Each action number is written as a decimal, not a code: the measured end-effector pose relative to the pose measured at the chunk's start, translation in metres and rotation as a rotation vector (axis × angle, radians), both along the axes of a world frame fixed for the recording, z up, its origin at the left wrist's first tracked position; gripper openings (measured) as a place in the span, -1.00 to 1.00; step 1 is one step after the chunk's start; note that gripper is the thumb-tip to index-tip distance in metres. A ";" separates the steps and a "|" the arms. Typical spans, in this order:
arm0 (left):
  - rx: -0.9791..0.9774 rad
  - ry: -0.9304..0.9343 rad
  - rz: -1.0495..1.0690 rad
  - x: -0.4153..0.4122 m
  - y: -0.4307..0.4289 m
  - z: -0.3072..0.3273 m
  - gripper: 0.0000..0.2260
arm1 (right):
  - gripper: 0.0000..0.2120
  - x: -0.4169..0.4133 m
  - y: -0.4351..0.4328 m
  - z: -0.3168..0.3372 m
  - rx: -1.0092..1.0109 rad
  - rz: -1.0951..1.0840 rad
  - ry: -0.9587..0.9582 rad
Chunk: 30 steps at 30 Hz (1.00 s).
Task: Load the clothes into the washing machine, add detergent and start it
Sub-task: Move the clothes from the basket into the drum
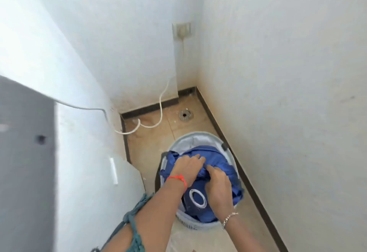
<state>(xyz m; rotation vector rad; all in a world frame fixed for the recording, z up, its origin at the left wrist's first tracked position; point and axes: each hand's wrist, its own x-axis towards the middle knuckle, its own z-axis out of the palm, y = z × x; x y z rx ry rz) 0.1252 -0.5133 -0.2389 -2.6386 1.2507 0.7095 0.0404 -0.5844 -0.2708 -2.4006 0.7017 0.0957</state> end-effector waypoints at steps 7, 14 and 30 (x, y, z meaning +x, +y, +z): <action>-0.241 -0.232 0.026 -0.017 0.094 0.233 -0.71 | -0.65 -0.002 0.072 0.222 -0.189 0.000 -0.370; -0.485 -0.612 0.108 -0.090 0.251 0.431 -0.47 | -0.63 -0.052 0.201 0.439 -0.289 0.129 -0.799; -0.349 -1.188 0.268 -0.112 0.527 0.397 -0.25 | -0.69 -0.021 0.458 0.451 0.294 0.634 -0.922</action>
